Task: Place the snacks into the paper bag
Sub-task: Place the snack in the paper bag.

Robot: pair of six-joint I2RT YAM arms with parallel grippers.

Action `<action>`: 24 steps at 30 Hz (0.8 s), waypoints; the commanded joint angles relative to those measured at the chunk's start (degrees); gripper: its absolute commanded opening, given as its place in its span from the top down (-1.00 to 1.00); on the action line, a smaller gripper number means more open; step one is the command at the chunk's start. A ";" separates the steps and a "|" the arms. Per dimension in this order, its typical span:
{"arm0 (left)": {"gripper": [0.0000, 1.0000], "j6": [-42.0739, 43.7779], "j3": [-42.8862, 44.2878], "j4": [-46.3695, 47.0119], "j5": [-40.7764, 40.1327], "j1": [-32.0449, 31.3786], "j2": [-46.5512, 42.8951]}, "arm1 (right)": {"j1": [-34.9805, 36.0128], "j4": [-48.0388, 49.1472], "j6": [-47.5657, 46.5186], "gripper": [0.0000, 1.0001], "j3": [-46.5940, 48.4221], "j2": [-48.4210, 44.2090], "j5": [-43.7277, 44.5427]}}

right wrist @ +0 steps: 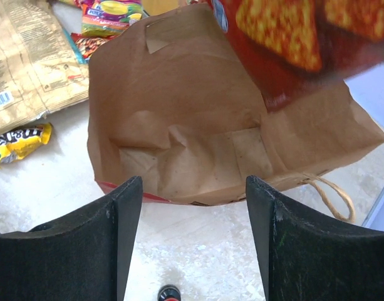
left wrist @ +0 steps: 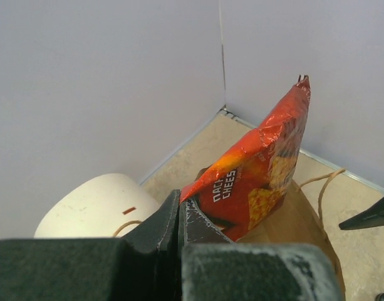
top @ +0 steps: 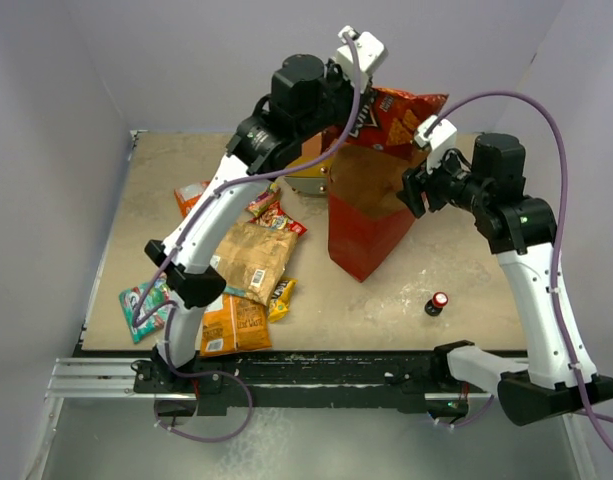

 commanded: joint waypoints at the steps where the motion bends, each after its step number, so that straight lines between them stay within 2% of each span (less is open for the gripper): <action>1: 1.00 -2.40 3.73 6.33 -0.79 -1.08 1.84 | -0.25 3.62 3.07 -0.30 3.85 1.79 2.95; 11: 1.00 -6.87 7.19 6.47 2.04 -2.75 7.14 | -0.34 12.61 6.36 -0.04 5.85 6.81 19.72; 19: 1.00 -8.80 7.10 5.60 5.08 -2.75 8.76 | -1.03 14.79 5.97 0.04 6.23 11.60 21.63; 24: 1.00 -9.61 1.80 5.44 7.51 -2.26 7.23 | -1.43 16.40 4.79 0.09 4.77 12.70 21.40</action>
